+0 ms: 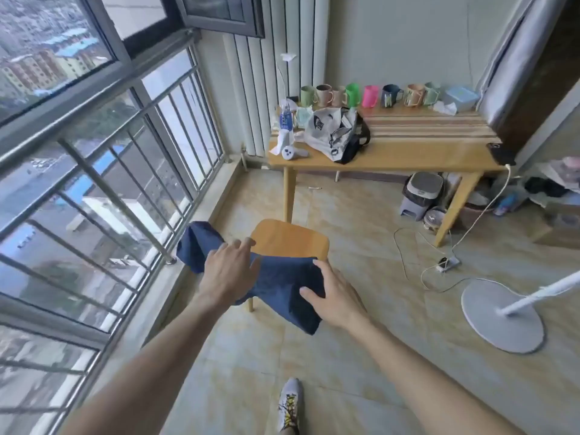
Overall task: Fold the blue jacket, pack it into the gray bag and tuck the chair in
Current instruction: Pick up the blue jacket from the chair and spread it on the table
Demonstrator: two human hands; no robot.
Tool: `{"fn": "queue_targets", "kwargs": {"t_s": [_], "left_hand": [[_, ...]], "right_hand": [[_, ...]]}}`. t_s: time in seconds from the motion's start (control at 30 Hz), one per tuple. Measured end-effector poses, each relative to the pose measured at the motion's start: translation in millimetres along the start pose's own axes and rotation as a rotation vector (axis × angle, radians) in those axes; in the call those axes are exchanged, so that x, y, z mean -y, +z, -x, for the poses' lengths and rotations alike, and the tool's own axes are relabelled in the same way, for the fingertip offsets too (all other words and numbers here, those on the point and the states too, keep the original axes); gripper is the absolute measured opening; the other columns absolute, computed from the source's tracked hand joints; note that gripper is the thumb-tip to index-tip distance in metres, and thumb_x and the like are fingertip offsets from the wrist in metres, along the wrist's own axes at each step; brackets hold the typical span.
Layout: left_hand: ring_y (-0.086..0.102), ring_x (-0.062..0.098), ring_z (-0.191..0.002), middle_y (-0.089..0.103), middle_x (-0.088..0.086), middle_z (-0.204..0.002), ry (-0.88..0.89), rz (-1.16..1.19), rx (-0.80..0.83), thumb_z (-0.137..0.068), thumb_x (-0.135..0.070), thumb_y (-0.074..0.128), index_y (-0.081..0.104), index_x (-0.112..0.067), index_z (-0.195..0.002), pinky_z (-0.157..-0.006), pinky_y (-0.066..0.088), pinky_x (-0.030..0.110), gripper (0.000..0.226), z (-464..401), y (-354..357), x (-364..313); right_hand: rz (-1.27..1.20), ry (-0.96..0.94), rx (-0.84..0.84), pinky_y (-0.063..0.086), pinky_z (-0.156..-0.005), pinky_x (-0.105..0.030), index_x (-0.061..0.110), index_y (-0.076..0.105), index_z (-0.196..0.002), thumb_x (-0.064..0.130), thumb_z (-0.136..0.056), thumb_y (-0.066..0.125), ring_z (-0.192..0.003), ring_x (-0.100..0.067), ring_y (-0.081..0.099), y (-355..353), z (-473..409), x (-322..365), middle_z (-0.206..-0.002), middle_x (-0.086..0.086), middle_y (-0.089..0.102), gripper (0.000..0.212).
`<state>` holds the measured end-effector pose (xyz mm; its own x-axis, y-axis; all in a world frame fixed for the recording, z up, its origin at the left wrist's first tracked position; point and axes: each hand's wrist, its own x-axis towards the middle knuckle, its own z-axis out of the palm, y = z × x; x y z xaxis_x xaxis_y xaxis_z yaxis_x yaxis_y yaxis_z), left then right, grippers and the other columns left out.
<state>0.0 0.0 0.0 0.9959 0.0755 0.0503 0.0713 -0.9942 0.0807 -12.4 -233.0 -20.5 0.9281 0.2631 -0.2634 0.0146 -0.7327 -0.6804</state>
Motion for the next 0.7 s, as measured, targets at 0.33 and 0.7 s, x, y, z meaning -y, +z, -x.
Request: {"fn": "queue_targets", "kwargs": {"t_s": [0.33,0.7], "left_hand": [[0.064,0.030,-0.101,0.068,0.004,-0.107,0.108,0.066,0.196,-0.100,-0.038,0.046,0.060,-0.018,-0.114,-0.076,0.038,0.040,0.029,-101,94,38],[0.068,0.028,-0.090,0.067,0.001,-0.112,0.142,0.074,0.205,-0.100,-0.038,0.043,0.053,-0.020,-0.121,-0.066,0.034,0.035,0.030,-100,58,33]], "right_hand": [[-0.156,0.347,0.269,0.045,-0.100,-0.038,0.028,0.058,-0.131,0.035,-0.089,0.071,-0.131,-0.033,0.047,95,-139,-29,-0.147,-0.009,0.033,0.045],[-0.792,0.310,-0.051,0.057,-0.077,-0.027,0.021,0.078,-0.092,0.010,-0.084,0.076,-0.096,-0.020,0.071,21,-141,33,-0.099,-0.004,0.077,0.014]]}}
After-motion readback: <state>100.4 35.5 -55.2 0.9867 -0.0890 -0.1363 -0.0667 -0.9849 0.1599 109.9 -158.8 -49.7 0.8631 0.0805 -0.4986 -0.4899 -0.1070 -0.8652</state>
